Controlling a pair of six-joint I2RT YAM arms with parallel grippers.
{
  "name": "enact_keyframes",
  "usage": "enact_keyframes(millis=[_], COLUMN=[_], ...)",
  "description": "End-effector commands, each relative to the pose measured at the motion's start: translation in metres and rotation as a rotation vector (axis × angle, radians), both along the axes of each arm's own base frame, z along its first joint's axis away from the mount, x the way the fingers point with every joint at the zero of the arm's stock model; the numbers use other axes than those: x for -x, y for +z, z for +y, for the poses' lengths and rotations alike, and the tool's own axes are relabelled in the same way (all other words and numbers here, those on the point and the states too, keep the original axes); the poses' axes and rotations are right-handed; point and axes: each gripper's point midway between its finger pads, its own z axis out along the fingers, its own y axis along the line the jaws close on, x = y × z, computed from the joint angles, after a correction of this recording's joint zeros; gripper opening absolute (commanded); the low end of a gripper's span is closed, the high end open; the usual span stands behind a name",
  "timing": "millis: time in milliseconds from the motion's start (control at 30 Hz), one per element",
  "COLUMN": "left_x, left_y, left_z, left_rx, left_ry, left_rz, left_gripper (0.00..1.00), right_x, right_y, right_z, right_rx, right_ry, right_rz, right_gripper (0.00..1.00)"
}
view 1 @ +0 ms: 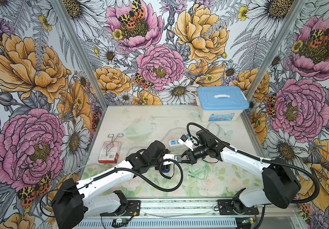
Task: Charge the electric shaver
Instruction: Insert the charging cable into the plug.
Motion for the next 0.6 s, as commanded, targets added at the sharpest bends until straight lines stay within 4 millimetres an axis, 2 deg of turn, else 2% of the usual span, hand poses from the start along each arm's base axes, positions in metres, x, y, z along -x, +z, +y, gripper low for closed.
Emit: enact_keyframes(millis=[0,300,567], left_x=[-0.0016,-0.0007,-0.001], left_y=[0.0257,0.0274,0.0216], left_z=[-0.0099,-0.0139,-0.0119], left_rx=[0.062,0.068,0.049], left_ry=[-0.019,-0.033,-0.029], left_rz=[-0.029,-0.024,-0.024], left_gripper=[0.0,0.0,0.0], right_x=[-0.0089,-0.0087,-0.0067], right_y=[0.005,-0.0007,0.0045], right_z=[0.0058,0.0107,0.0111], right_rx=[-0.003,0.013,0.011], right_ry=[0.007,0.019,0.019], right_rz=[-0.042,-0.034,-0.048], right_gripper=[0.0,0.0,0.0])
